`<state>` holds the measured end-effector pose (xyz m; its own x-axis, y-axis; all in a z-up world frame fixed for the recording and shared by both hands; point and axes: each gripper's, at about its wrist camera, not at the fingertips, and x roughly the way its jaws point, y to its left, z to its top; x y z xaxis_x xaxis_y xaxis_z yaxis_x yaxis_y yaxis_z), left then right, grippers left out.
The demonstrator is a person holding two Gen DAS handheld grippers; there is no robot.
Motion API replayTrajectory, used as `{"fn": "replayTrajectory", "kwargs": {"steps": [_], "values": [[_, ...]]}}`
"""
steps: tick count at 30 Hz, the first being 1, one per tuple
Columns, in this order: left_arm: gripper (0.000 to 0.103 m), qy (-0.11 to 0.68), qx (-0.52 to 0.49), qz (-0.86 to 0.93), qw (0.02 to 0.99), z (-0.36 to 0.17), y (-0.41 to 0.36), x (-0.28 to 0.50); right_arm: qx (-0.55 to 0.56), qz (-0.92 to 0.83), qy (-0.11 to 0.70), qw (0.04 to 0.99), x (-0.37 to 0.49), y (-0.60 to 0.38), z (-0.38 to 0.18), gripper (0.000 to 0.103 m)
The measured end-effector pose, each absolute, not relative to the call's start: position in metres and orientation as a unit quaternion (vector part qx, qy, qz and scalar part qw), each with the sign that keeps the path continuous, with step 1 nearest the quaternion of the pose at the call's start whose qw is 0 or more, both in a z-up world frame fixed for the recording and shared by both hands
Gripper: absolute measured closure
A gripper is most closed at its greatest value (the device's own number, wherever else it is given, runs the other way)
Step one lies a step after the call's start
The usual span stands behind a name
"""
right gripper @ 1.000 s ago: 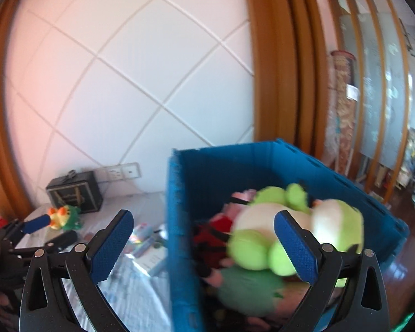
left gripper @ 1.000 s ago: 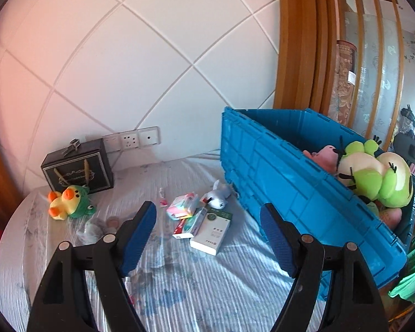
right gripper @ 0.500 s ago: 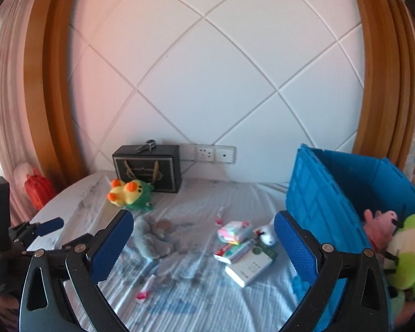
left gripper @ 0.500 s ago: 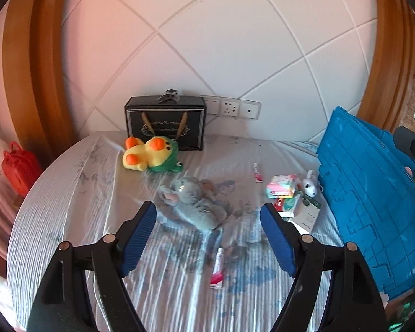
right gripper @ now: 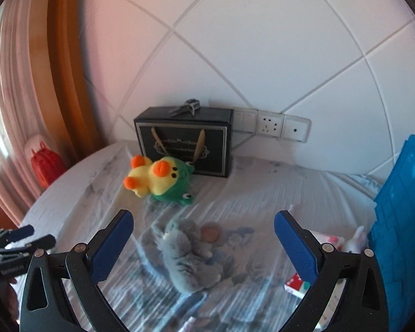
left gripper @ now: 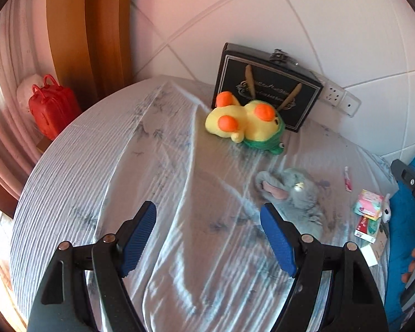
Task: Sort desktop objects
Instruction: 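Move both grippers onto the yellow duck plush in a green frog hood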
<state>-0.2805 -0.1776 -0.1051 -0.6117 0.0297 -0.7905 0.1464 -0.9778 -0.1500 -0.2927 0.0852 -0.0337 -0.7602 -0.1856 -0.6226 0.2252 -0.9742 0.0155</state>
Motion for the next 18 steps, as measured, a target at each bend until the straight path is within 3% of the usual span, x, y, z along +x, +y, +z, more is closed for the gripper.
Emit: {"fn": "replayTrajectory", "kwargs": {"steps": [8, 18], "values": [[0.026, 0.042, 0.475, -0.878, 0.039, -0.153, -0.184, -0.405, 0.437, -0.889, 0.038, 0.129, -0.398, 0.061, -0.115, 0.0], [0.026, -0.011, 0.493, -0.869, -0.022, -0.199, -0.143, -0.506, 0.489, -0.861, 0.015, 0.143, -0.498, 0.018, -0.159, 0.0]]}}
